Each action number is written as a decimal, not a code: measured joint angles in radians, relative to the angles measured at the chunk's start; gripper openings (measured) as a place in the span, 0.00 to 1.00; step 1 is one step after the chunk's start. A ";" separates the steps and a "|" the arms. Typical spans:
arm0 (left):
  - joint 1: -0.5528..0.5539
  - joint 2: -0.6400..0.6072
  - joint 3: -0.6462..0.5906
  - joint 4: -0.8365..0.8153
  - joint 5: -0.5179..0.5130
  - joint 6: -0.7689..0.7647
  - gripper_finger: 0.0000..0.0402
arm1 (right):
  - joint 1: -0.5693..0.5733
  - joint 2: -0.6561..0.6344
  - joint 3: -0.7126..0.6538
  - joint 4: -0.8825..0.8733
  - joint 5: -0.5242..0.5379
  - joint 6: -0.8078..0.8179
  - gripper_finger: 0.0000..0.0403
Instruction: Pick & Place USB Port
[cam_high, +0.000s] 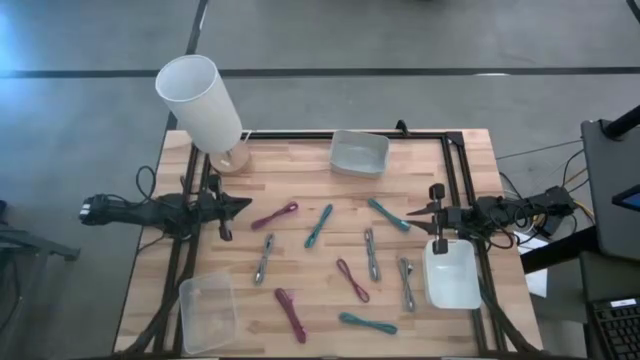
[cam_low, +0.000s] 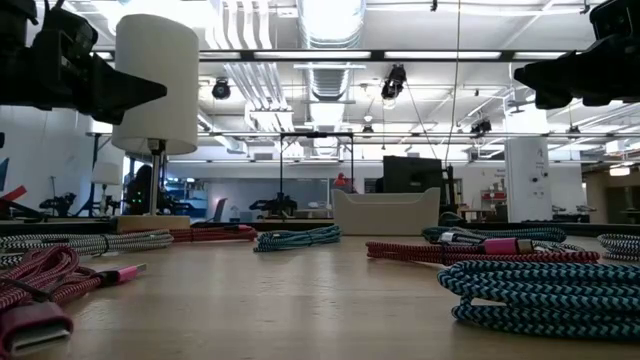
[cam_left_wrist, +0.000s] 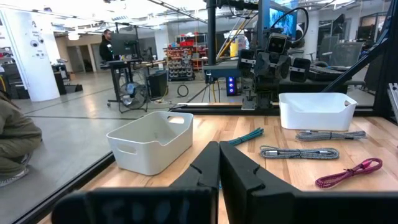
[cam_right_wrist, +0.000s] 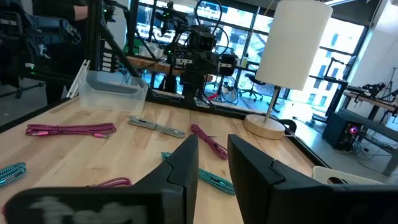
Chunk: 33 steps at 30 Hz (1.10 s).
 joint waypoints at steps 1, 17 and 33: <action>0.000 0.000 0.000 0.000 0.000 0.000 0.03 | 0.000 0.000 0.000 0.000 0.000 0.000 0.21; 0.000 0.000 0.000 0.000 0.000 0.000 0.03 | 0.000 0.000 0.000 0.000 0.000 0.000 0.17; -0.001 0.000 0.000 0.000 0.000 0.000 0.03 | 0.000 0.000 0.000 0.000 0.000 0.000 0.21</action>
